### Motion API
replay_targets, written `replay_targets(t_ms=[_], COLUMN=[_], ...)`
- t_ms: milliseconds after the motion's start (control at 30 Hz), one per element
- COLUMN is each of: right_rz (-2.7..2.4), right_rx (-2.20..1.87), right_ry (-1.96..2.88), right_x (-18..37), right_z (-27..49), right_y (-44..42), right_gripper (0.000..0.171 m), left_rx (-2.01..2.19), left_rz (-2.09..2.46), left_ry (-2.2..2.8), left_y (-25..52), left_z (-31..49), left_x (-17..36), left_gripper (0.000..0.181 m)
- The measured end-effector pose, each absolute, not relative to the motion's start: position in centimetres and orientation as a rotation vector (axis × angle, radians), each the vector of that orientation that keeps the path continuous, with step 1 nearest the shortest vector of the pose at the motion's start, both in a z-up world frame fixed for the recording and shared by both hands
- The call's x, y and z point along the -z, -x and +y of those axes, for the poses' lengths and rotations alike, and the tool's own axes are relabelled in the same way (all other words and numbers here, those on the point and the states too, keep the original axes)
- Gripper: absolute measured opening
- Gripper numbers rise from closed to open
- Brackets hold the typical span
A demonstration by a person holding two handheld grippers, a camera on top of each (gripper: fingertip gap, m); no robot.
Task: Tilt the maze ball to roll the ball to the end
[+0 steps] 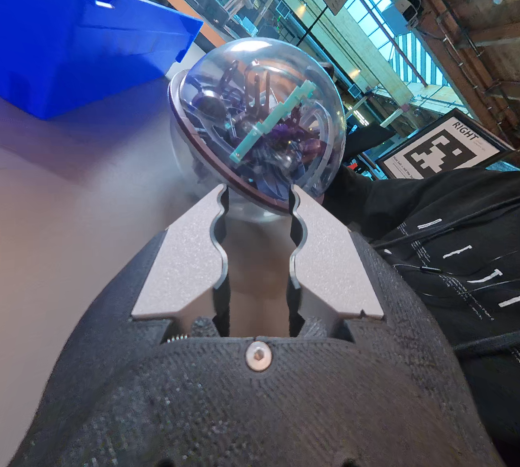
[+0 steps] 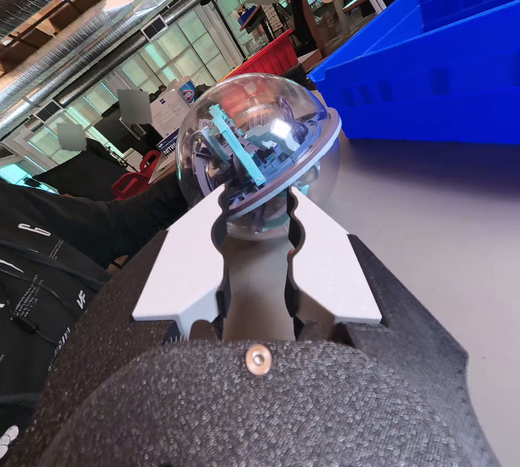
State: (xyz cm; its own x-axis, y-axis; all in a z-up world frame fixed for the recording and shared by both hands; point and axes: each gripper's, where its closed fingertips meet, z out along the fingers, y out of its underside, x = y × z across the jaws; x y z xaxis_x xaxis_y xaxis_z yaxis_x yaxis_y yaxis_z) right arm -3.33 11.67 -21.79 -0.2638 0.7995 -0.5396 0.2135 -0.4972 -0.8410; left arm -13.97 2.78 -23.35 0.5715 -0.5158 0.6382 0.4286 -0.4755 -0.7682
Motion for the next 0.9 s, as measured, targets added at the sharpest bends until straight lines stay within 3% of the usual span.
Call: replay_targets(t_ms=[200,333,467,533,900], right_rz=[-1.26,-1.262,-1.273,-1.286,-1.375], right_rx=[-1.814,-1.818,-1.814,-1.824,-1.701], right_ry=[1.568,1.59,1.596,1.581,1.349], right_x=[22.3,22.8,23.1,23.0,21.7], right_z=[11.6,11.8,11.8,11.6,10.6], right_y=[3.3,3.2,3.2,3.0,2.5], right_gripper=[0.034,0.018,0.015,0.014,0.01], left_rx=[1.092,1.1,1.1,1.118,1.058], left_rz=[0.037,0.0,-0.026,-0.039,0.06], left_ry=[1.711,1.694,1.688,1.656,1.534], left_y=[14.3,14.5,14.6,14.7,14.5], left_z=[3.0,3.1,3.2,3.1,2.5], left_x=[23.0,22.9,22.9,22.5,20.7], left_gripper=[0.036,0.034,0.028,0.014,0.008])
